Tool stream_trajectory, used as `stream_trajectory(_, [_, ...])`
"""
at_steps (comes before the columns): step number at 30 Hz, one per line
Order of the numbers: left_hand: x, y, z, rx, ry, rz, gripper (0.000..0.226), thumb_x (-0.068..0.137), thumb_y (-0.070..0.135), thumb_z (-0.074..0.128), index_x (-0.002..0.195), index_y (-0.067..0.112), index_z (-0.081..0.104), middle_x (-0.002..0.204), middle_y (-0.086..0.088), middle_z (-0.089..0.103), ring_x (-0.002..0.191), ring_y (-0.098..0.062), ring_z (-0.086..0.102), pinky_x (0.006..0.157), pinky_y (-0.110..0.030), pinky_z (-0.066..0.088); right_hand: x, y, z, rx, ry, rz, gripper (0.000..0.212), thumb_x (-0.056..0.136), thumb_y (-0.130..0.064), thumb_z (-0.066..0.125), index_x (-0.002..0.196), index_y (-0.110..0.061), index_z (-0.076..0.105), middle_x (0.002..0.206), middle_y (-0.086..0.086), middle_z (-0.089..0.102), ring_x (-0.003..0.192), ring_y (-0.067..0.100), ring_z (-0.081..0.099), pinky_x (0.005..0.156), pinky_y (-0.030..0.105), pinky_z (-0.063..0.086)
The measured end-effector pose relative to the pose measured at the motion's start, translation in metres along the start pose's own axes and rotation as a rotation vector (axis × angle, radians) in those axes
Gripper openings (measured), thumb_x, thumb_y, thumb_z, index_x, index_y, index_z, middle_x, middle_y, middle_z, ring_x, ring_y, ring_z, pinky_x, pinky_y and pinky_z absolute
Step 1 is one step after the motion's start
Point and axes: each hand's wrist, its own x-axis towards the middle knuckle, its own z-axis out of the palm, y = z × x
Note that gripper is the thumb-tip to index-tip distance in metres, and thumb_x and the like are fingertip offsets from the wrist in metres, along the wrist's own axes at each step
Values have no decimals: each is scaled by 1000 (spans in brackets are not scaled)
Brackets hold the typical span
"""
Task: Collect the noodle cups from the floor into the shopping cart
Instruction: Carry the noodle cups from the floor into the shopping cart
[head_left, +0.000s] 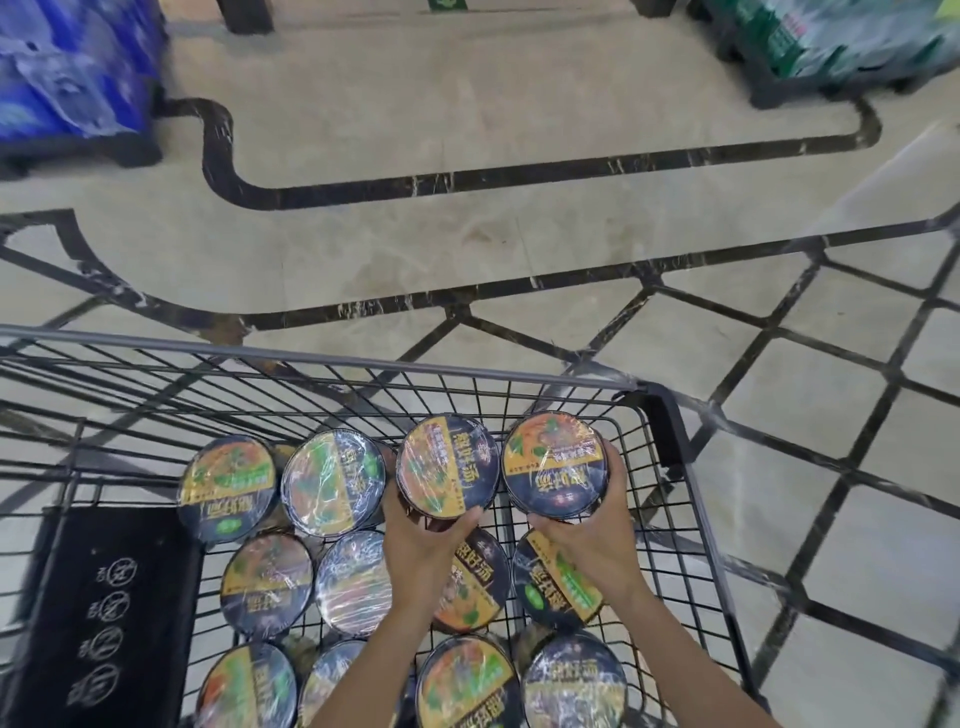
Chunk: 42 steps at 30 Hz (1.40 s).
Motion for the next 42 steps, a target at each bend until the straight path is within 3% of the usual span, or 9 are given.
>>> stream_trajectory(4, [1, 6, 5, 37, 11, 5, 114, 56, 32, 90, 147, 9, 25, 140, -11, 48, 129, -26, 45, 108, -39, 36, 6, 2, 2, -30, 19, 11, 115, 47, 1, 92, 126, -53, 29, 124, -24, 46, 118, -4, 49, 97, 18, 44])
stream_trajectory(12, [-6, 21, -2, 91, -80, -53, 110, 67, 28, 86, 149, 11, 15, 143, -11, 44, 131, -26, 43, 105, -35, 35, 1, -12, 0, -52, 2, 69, 125, 49, -14, 94, 147, -32, 18, 135, -13, 43, 127, 6, 44, 109, 37, 39])
stream_trajectory(17, [-53, 43, -29, 257, -182, 6, 87, 87, 36, 65, 151, 10, 12, 154, -10, 30, 138, -26, 35, 112, -35, 29, -39, -54, -25, -235, 22, -38, 89, 74, -19, 80, 142, -36, 25, 141, -22, 32, 132, 5, 33, 110, 30, 33])
stream_trajectory(21, [-83, 94, -44, 508, -322, 445, 65, 98, 35, 47, 151, 13, 16, 157, -3, 22, 134, -11, 32, 114, -31, 22, -76, -89, -64, -615, -29, -200, 71, 92, -36, 58, 150, -24, 19, 157, -10, 13, 145, 10, 13, 114, 20, 10])
stream_trajectory(25, [-104, 157, -32, 813, -475, 896, 60, 102, 35, 35, 152, 14, 10, 160, -3, 7, 147, -17, 12, 119, -29, 13, -119, -136, -111, -900, -5, -314, 63, 99, -35, 43, 152, -26, 9, 154, -14, -5, 145, 6, -1, 118, 25, 3])
stream_trajectory(30, [-162, 209, 8, 1232, -578, 1533, 61, 99, 46, 15, 148, 20, -10, 153, 1, -19, 145, -15, -13, 115, -33, -14, -189, -176, -173, -1076, 165, -335, 62, 98, -28, 49, 151, -14, 21, 159, -1, 14, 147, 17, 11, 120, 33, 8])
stream_trajectory(32, [-191, 220, 26, 1177, -627, 1739, 59, 102, 40, 27, 151, 16, 4, 157, 0, -6, 143, -13, -10, 114, -34, -10, -224, -178, -199, -1152, 284, -327, 62, 93, -24, 58, 148, -11, 32, 155, 4, 28, 143, 21, 26, 115, 34, 16])
stream_trajectory(35, [-250, 229, 54, 1107, -646, 2089, 57, 91, 41, 31, 134, 10, 53, 143, -7, 49, 136, -16, 36, 108, -44, 27, -291, -170, -241, -1189, 462, -246, 63, 87, -24, 66, 143, -10, 41, 150, 6, 39, 137, 21, 36, 112, 39, 29])
stream_trajectory(42, [-471, 190, 117, 788, -889, 2626, 61, 88, 42, 30, 126, 6, 60, 133, -9, 58, 125, -22, 54, 106, -42, 37, -533, -115, -313, -1180, 865, 78, 58, 85, -19, 64, 139, -5, 46, 147, 11, 42, 137, 25, 38, 113, 39, 31])
